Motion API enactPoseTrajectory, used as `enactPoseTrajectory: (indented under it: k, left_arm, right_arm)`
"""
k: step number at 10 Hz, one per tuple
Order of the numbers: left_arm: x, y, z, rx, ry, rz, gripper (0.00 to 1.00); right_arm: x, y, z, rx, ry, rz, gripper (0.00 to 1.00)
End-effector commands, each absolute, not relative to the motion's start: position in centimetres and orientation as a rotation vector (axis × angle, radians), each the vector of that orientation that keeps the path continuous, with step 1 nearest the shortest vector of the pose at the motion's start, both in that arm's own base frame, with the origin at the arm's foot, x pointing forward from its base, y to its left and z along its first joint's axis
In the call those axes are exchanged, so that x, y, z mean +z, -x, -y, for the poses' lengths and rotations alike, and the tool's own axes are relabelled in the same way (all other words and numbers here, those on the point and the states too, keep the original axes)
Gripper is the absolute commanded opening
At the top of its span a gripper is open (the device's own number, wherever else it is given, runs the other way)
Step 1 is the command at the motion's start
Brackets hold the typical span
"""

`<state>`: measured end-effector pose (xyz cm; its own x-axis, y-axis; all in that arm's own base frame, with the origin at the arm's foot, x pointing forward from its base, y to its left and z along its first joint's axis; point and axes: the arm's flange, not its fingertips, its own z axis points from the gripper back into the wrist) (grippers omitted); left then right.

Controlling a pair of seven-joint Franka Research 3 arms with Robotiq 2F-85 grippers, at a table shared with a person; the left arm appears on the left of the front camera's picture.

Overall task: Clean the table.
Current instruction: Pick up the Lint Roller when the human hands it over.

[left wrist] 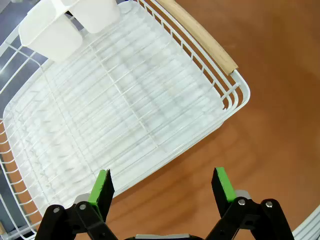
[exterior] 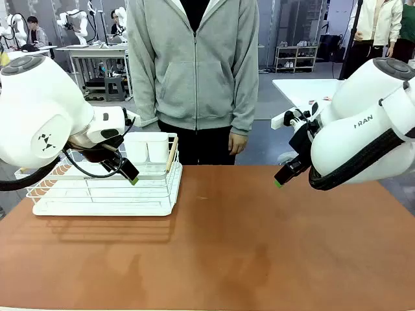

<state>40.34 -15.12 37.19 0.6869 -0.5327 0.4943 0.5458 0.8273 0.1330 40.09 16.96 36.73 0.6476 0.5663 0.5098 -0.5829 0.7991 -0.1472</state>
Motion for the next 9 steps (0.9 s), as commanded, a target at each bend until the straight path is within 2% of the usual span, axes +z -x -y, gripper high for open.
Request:
enactPoseTrajectory:
  k: [1,9]
  left_arm:
    - [37.19,-40.34,15.13,-0.604,0.025,0.545,1.0]
    - [37.19,-40.34,15.13,-0.604,0.025,0.545,1.0]
  right_arm:
    - [36.73,-40.09,-16.96,0.653,-0.031,0.569,1.0]
    - [36.73,-40.09,-16.96,0.653,-0.031,0.569,1.0]
